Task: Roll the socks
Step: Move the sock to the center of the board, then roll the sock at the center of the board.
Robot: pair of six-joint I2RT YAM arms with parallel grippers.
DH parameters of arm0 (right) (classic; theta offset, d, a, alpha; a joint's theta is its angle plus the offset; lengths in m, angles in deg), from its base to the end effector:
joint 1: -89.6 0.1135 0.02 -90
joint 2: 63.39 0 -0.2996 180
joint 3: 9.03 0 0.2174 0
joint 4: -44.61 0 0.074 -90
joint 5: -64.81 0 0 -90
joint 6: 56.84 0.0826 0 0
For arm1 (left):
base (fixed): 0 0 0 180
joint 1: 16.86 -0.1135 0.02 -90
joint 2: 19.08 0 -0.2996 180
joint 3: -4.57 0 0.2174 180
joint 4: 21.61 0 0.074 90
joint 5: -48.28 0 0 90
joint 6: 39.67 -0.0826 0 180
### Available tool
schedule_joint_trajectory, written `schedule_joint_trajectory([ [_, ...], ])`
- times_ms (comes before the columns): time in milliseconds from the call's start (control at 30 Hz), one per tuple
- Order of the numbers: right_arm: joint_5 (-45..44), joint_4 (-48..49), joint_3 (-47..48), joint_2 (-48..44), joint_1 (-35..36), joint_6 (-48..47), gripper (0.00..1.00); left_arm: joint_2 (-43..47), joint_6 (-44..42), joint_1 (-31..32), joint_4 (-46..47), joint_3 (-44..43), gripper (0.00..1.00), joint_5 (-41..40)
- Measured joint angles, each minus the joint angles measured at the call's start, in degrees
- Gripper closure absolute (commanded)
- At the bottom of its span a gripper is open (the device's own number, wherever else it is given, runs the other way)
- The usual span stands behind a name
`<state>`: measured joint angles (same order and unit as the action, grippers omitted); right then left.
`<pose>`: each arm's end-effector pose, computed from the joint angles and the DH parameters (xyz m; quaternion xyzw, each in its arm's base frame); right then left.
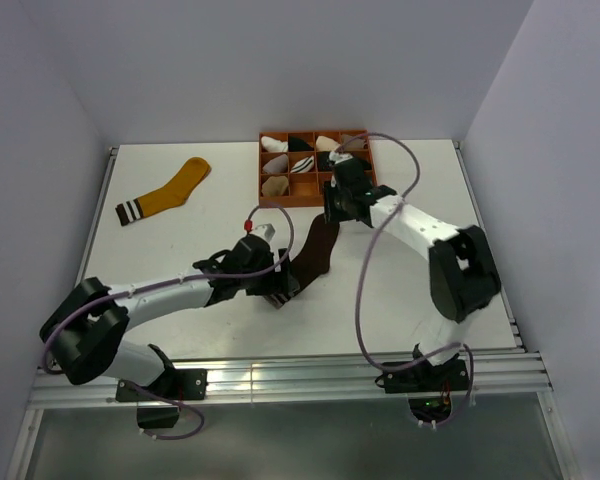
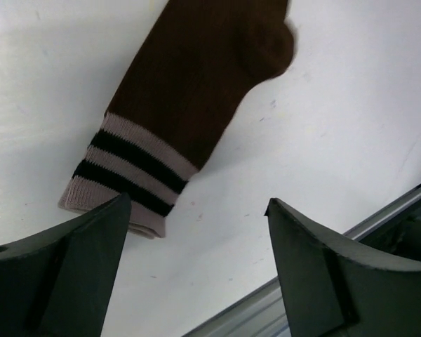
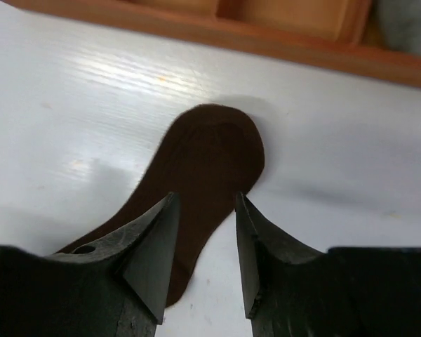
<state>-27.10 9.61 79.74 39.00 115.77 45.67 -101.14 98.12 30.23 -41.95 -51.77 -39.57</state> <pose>0.3594 0.1735 0.2375 -0.1054 0.9294 0.1023 0.3385 0.1905 -0.2095 0.2032 0.0014 0.9272 -0.2873 0.2402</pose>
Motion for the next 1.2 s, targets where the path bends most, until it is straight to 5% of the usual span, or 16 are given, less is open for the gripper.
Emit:
schedule_joint_trajectory([
  [233, -5.1, 4.3, -6.5, -23.3, 7.5, -1.1, 0.43, 8.3, 0.1, -1.4, -7.5, -9.0, 0.05, -8.0],
  [433, -7.6, 7.6, -17.1, -30.7, 17.6, -0.6, 0.41, 14.4, -0.1, -12.9, -14.0, -10.9, 0.01, -10.6],
  [800, -15.0, 10.1, -20.7, -13.2, 36.2, 0.4, 0.41, 26.3, -5.0, -31.3, -22.5, -9.3, 0.01, -10.5],
  [1200, -21.8, 10.3, -12.7, 0.3, 44.6, -1.1, 0.44, 26.8, -7.7, -37.7, -23.6, -3.9, 0.01, -4.6],
])
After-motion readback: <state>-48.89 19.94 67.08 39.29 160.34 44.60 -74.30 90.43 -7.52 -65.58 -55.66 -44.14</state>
